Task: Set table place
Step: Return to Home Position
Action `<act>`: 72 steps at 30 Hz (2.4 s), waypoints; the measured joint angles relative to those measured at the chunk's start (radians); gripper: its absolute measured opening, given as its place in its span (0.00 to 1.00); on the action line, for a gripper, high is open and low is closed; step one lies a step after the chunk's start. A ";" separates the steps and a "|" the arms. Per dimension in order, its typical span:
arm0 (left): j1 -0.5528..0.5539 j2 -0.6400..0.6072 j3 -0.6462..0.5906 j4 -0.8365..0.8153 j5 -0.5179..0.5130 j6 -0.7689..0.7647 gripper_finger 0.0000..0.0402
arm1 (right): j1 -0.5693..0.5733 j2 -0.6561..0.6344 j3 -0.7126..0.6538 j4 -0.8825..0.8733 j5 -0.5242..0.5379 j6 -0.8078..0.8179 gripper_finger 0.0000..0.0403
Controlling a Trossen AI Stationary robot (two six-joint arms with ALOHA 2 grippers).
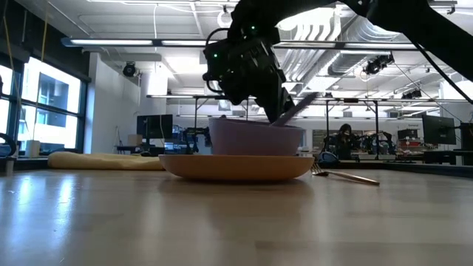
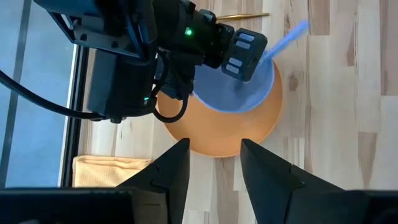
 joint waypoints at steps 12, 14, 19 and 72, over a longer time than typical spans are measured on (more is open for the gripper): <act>0.000 0.000 0.000 0.000 0.000 0.000 0.32 | -0.002 0.000 0.010 0.006 0.013 -0.028 0.00; 0.000 0.000 0.000 -0.001 0.000 0.000 0.32 | -0.006 0.000 0.054 -0.014 0.029 -0.044 0.00; 0.000 -0.001 0.000 -0.001 -0.004 0.000 0.32 | -0.017 -0.050 0.205 -0.015 0.105 -0.061 0.00; -0.019 -1.052 -0.976 0.838 -0.018 -0.095 0.00 | 0.299 -1.725 -0.969 0.940 0.443 -0.018 0.00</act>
